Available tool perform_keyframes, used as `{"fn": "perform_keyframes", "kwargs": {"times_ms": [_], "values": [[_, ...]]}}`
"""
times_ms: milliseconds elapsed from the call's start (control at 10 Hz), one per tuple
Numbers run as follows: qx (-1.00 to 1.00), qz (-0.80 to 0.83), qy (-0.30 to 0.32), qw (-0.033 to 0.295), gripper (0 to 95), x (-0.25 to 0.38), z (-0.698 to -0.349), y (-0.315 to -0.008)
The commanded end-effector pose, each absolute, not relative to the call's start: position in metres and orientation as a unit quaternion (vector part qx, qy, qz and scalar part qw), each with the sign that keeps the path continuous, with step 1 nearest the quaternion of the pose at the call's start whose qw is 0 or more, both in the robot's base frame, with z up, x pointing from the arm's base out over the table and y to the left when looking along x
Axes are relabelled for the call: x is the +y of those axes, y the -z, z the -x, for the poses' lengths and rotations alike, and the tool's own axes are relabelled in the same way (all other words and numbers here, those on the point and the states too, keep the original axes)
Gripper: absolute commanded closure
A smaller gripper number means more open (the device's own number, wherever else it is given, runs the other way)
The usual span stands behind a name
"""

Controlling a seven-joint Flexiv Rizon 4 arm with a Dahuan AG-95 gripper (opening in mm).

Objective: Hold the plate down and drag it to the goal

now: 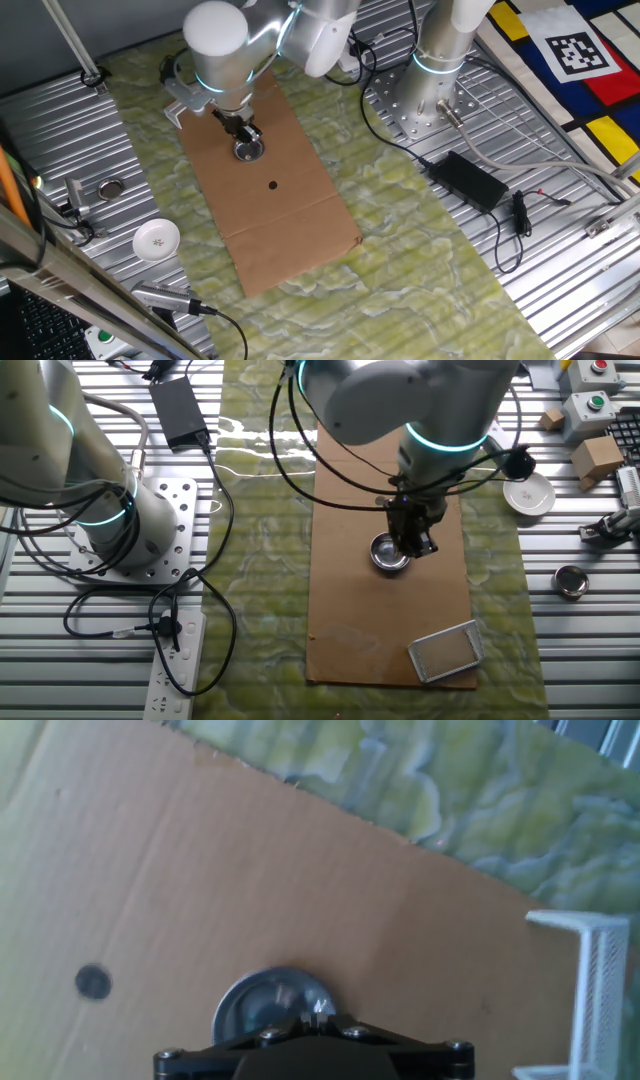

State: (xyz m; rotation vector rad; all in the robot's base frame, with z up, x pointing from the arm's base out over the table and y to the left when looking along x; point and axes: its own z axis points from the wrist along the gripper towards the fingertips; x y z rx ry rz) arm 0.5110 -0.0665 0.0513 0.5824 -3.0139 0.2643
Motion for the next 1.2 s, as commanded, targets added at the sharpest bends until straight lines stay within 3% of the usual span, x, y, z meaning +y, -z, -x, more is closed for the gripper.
{"fn": "perform_keyframes", "kwargs": {"times_ms": [100, 1200], "values": [[-0.977, -0.196, -0.081, 0.034, 95.0, -0.0684, -0.5154, -0.0543], [-0.963, -0.239, -0.110, 0.056, 95.0, -0.0694, -0.5172, -0.0559]]}}
